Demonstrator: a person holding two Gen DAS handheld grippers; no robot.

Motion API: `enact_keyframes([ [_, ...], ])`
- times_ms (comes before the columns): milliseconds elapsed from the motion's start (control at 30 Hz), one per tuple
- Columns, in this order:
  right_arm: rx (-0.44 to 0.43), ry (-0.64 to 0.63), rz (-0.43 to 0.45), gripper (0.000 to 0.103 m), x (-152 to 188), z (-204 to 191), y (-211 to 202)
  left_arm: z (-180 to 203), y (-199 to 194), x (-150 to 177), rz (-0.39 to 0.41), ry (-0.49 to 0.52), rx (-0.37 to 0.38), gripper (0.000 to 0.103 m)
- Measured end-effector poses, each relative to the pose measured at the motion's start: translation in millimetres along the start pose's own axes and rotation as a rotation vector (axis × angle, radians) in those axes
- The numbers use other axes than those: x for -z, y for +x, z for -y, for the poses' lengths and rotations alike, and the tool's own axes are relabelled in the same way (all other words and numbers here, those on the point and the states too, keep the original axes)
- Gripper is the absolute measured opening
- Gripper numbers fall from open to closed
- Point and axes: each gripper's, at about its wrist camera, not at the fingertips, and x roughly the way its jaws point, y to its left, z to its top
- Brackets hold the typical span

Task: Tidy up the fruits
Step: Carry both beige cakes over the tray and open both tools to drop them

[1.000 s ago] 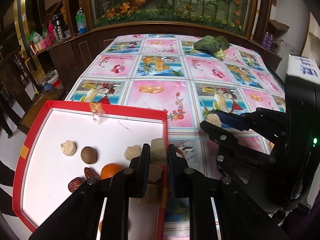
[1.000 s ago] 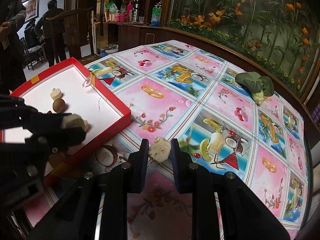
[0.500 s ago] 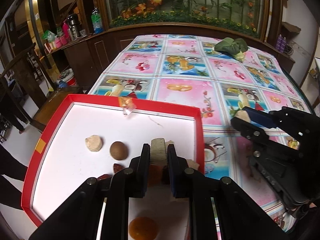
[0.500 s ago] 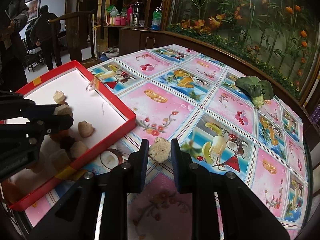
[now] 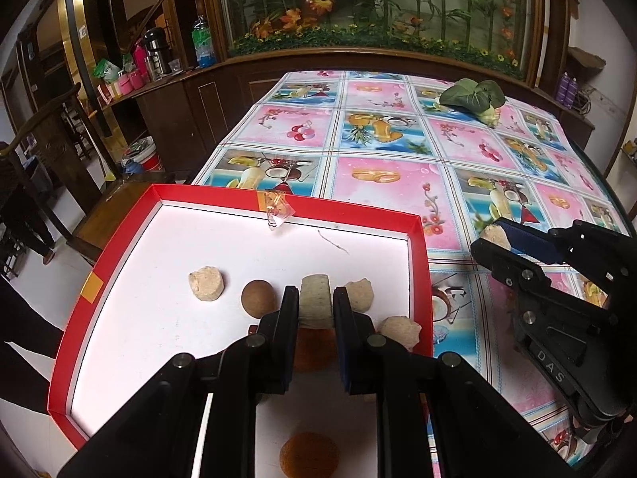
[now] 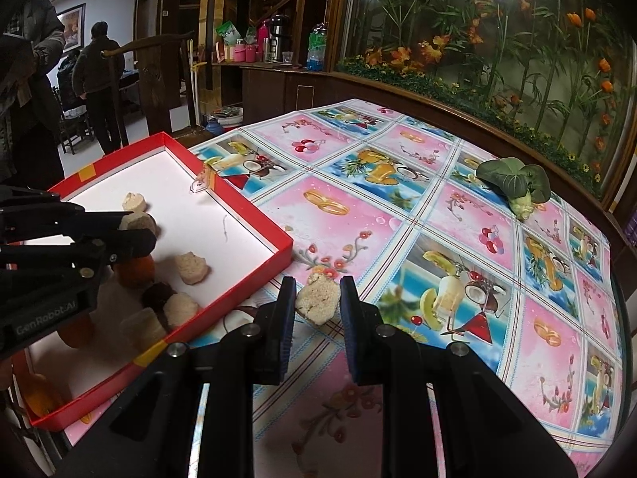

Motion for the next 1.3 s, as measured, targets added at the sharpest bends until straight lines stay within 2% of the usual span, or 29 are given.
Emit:
enact_keyframes([
  [300,-0.045,0.028,0.004,0.024,-3,-7,-1,-3,1,-1,0.002,-0.003,0.0,0.016],
  [667,-0.152,0.119,-0.019,0.024,-15,-28,7,-21,4,-2,0.014,-0.038,-0.011,0.016],
  [933,-0.199,0.238,-0.095,0.024,-22,-36,33,-50,13,1,0.002,-0.098,-0.04,0.016],
  [1300,-0.247,0.202,-0.09,0.024,-16,-44,43,-55,20,3,-0.002,-0.107,-0.06,0.016],
])
